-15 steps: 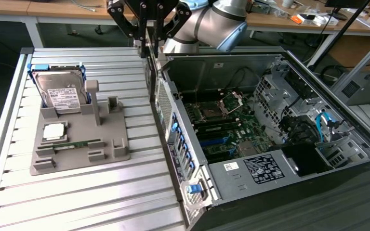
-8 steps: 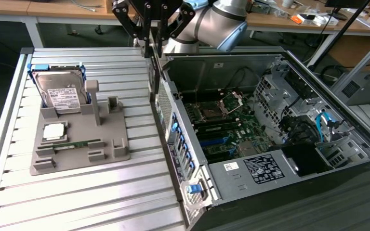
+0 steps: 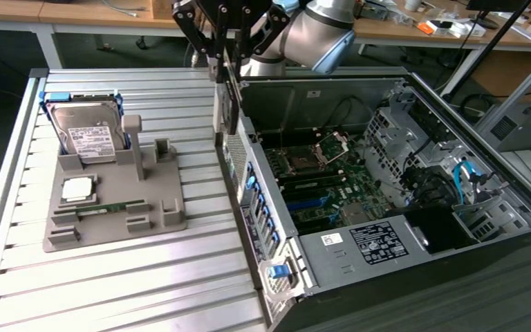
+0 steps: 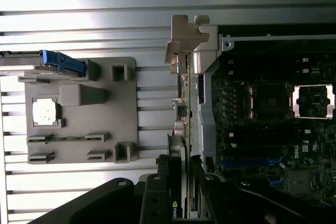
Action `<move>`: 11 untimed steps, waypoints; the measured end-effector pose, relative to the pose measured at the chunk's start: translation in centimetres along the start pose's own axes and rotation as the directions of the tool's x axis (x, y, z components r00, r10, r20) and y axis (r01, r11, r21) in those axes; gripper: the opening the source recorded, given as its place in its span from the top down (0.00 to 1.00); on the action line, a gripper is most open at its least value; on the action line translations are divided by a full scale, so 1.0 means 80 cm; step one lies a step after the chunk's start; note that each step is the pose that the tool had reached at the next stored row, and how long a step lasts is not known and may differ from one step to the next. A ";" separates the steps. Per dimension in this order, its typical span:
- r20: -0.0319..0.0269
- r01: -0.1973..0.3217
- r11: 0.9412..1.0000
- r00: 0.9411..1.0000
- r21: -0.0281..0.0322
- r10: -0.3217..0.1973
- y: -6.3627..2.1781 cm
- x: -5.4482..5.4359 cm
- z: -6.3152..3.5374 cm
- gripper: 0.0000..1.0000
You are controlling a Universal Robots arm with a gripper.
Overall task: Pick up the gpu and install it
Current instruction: 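Pick up the gpu and move the gpu toward the slot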
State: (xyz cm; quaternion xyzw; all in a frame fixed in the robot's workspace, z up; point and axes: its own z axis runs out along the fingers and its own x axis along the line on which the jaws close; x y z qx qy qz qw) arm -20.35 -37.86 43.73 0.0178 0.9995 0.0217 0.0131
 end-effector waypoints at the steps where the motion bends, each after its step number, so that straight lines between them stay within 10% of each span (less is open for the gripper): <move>1: 0.000 0.000 1.000 1.000 0.000 0.000 0.000 -0.003 0.000 0.73; 11: 0.000 0.000 1.000 1.000 0.000 0.000 0.001 -0.018 0.000 0.73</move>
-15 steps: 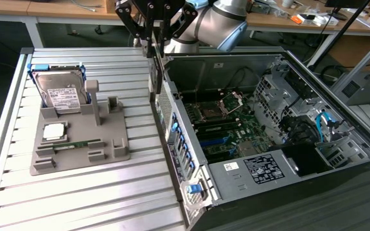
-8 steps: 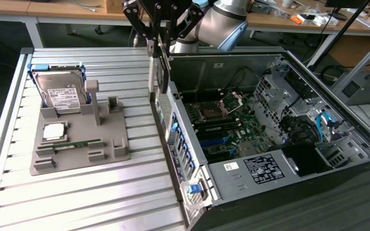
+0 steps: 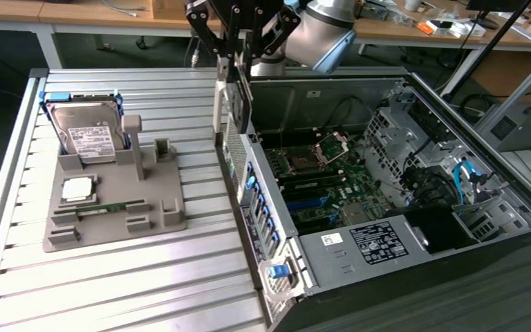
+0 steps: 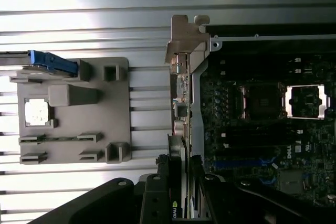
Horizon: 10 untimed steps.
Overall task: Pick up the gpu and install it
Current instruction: 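Pick up the gpu and move the gpu toward the slot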
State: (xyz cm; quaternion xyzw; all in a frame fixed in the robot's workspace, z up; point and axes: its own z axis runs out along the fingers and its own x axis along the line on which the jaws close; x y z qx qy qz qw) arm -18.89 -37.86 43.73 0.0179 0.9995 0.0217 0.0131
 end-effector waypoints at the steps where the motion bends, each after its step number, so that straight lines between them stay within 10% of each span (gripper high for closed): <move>1: 0.000 0.000 1.000 1.000 0.000 0.000 0.000 -0.002 0.000 0.73; 10: 0.000 0.000 1.000 1.000 0.000 0.000 0.001 -0.023 0.001 0.73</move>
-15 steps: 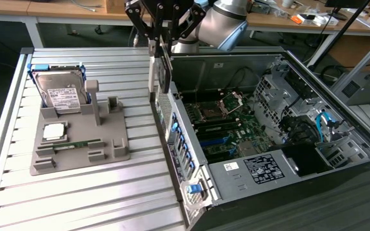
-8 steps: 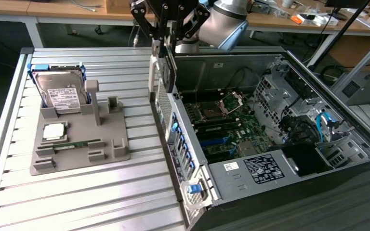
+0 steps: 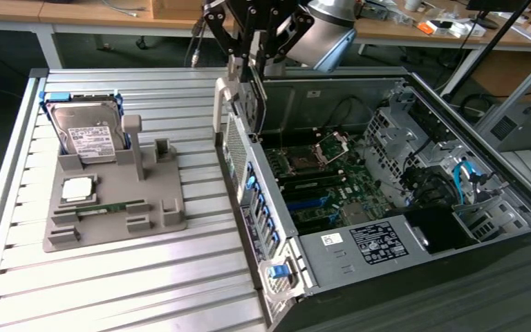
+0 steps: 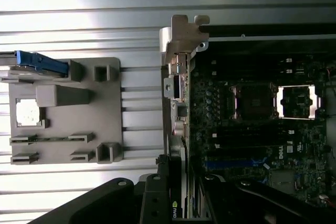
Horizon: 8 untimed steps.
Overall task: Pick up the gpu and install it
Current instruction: 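Pick up the gpu and move the gpu toward the slot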
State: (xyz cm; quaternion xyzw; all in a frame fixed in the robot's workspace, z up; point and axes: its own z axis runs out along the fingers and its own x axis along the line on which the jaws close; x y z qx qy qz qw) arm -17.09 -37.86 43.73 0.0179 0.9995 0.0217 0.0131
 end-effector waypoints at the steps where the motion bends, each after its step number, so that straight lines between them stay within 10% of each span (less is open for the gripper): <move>1: 0.000 0.000 1.000 1.000 0.000 0.000 0.000 -0.002 0.000 0.73; 8: 0.000 0.000 1.000 1.000 0.000 0.000 0.001 -0.016 0.000 0.73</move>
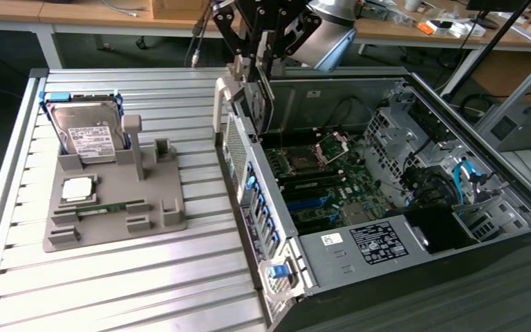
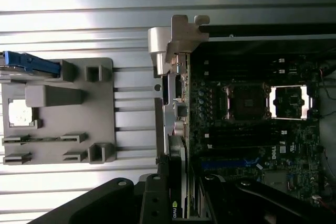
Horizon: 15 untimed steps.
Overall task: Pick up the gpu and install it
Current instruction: 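Pick up the gpu and move the gpu toward the slot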
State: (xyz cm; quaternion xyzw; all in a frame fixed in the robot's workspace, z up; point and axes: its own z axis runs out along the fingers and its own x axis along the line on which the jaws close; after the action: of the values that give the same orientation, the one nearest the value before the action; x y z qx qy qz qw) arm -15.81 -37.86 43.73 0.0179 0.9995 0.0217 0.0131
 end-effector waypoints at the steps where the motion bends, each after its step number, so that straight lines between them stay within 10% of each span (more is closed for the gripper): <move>1: 0.000 0.000 1.000 1.000 0.000 0.000 0.000 -0.002 0.000 0.73; 15: 0.000 0.000 1.000 1.000 0.000 0.000 0.001 -0.029 0.001 0.73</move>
State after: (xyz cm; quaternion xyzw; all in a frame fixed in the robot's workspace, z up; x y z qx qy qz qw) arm -13.47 -37.86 43.71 0.0178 0.9995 0.0217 0.0132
